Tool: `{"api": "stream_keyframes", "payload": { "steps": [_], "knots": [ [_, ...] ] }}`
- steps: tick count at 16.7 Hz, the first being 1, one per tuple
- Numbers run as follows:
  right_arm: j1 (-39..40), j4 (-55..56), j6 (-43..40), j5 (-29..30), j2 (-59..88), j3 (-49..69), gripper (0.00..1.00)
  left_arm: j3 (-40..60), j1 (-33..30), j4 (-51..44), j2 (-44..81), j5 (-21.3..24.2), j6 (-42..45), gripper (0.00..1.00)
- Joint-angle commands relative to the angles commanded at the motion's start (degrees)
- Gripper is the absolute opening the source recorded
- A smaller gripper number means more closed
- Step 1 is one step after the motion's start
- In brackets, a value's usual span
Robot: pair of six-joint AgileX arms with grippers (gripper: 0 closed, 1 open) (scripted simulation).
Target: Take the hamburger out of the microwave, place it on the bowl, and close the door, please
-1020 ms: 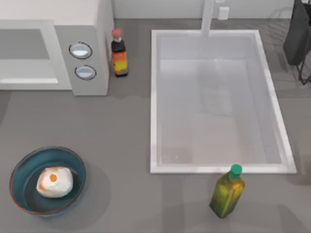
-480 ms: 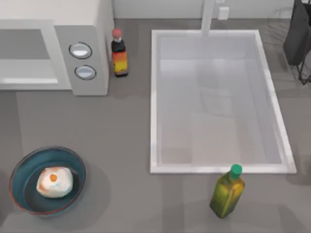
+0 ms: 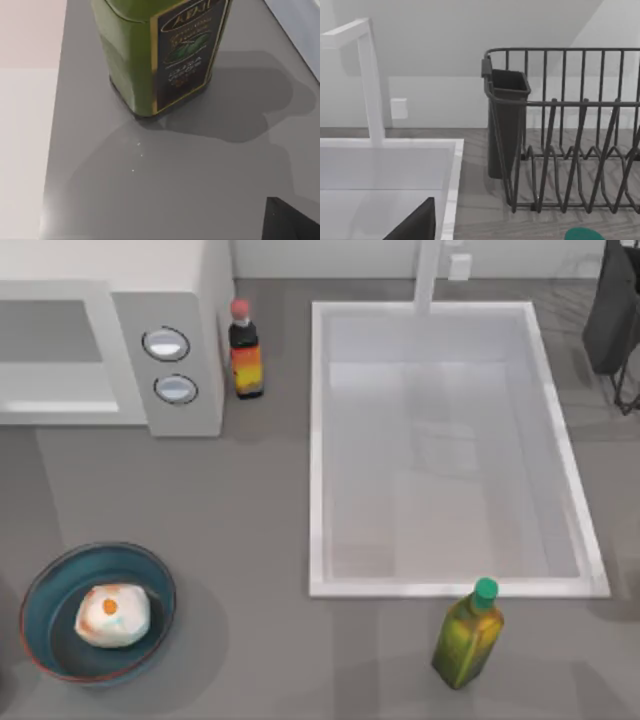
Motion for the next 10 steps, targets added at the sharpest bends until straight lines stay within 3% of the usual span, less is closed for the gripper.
{"api": "stream_keyframes", "payload": {
  "steps": [3,7,10],
  "knots": [
    [0.0,0.0,0.0,0.0,0.0,0.0,1.0,-3.99,-4.1,1.54,-4.17,-2.62,-4.03,0.0],
    [0.0,0.0,0.0,0.0,0.0,0.0,1.0,-12.9,-14.28,4.78,-14.78,-8.01,-13.3,0.0],
    [0.0,0.0,0.0,0.0,0.0,0.0,1.0,-15.87,-17.31,6.06,-17.81,-10.14,-16.3,0.0]
  ]
}}
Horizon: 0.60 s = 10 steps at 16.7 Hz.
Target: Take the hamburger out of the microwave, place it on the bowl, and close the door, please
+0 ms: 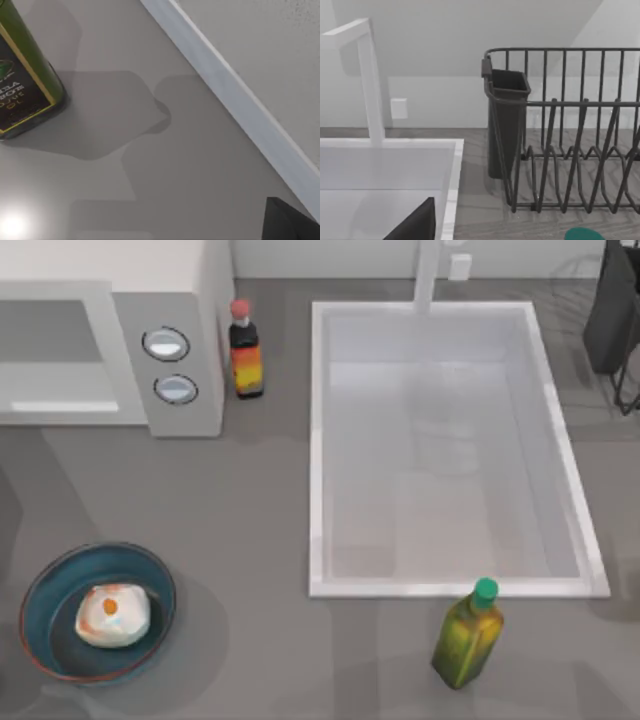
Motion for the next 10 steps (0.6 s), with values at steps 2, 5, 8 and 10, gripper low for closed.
{"api": "stream_keyframes", "payload": {
  "steps": [2,5,8,10],
  "knots": [
    [0.0,0.0,0.0,0.0,0.0,0.0,1.0,0.0,0.0,0.0,0.0,0.0,0.0,0.0],
    [0.0,0.0,0.0,0.0,0.0,0.0,1.0,1.57,-0.23,0.28,-0.13,-2.14,-0.23,0.0],
    [0.0,0.0,0.0,0.0,0.0,0.0,1.0,0.08,-5.93,0.3,-2.48,-6.33,-4.69,0.0],
    [0.0,0.0,0.0,0.0,0.0,0.0,1.0,-1.38,-12.44,0.34,-4.84,-10.34,-8.95,0.0]
  ]
}}
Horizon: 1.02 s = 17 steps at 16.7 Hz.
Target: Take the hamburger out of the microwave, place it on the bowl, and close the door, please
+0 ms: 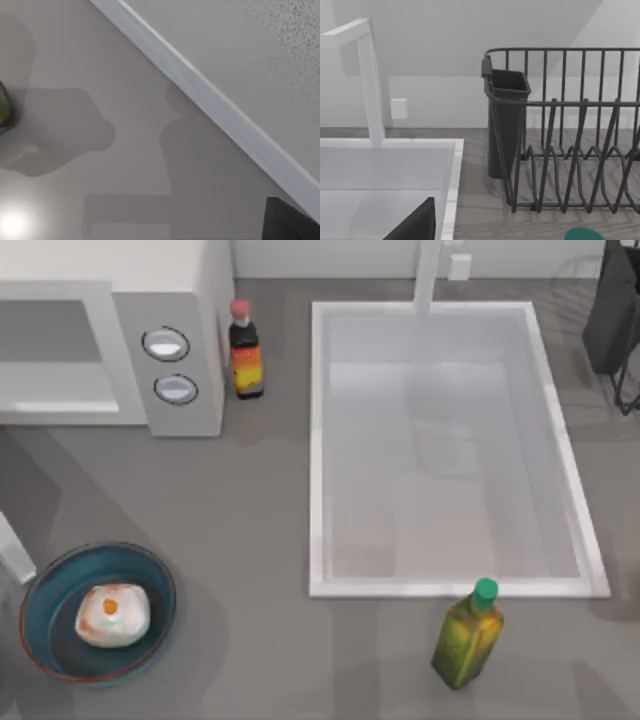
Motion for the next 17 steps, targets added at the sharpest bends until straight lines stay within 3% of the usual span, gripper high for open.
{"api": "stream_keyframes", "payload": {
  "steps": [3,6,12,17],
  "knots": [
    [0.0,0.0,0.0,0.0,0.0,0.0,1.0,-2.33,-9.82,0.07,-3.83,-6.25,-6.72,0.0],
    [0.0,0.0,0.0,0.0,0.0,0.0,1.0,-3.91,-14.77,0.12,-6.48,-10.39,-11.12,0.0],
    [0.0,0.0,0.0,0.0,0.0,0.0,1.0,-3.0,-15.01,0.58,-5.57,-10.75,-11.55,0.0],
    [0.0,0.0,0.0,0.0,0.0,0.0,1.0,4.34,-16.08,5.33,6.96,-11.44,-12.12,0.0]
  ]
}}
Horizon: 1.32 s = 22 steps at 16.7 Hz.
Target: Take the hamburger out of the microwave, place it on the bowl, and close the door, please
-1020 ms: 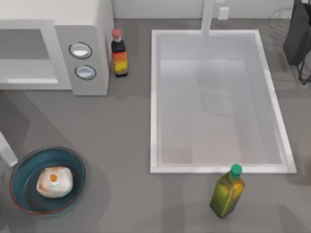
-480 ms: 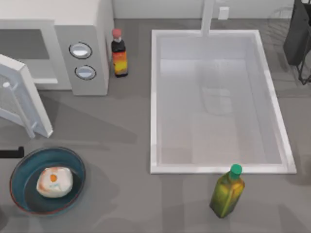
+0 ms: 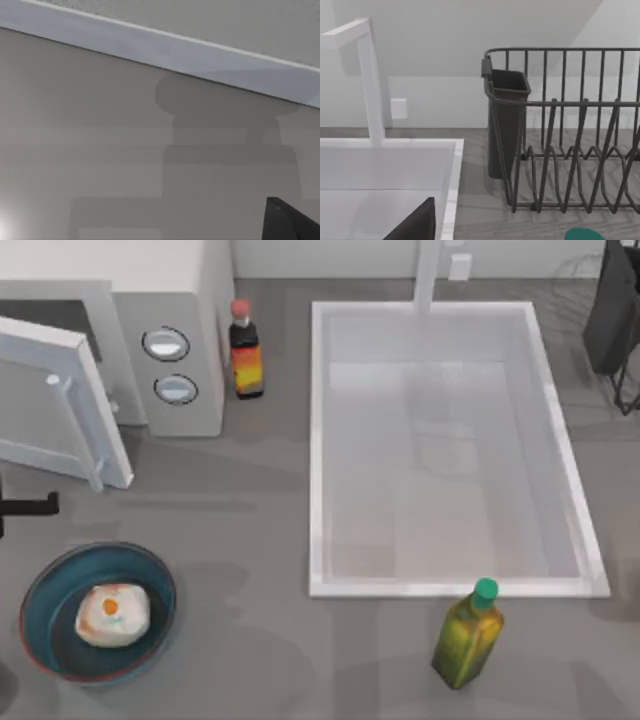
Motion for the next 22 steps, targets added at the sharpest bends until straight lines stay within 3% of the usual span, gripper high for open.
{"api": "stream_keyframes", "payload": {
  "steps": [5,14,22],
  "knots": [
    [0.0,0.0,0.0,0.0,0.0,0.0,1.0,7.74,-1.38,5.53,13.52,-0.87,-0.8,0.0],
    [0.0,0.0,0.0,0.0,0.0,0.0,1.0,11.05,-1.48,6.08,17.12,-1.07,-1.0,0.0],
    [0.0,0.0,0.0,0.0,0.0,0.0,1.0,30.84,-2.72,4.65,35.26,-1.73,-1.71,0.0]
  ]
}}
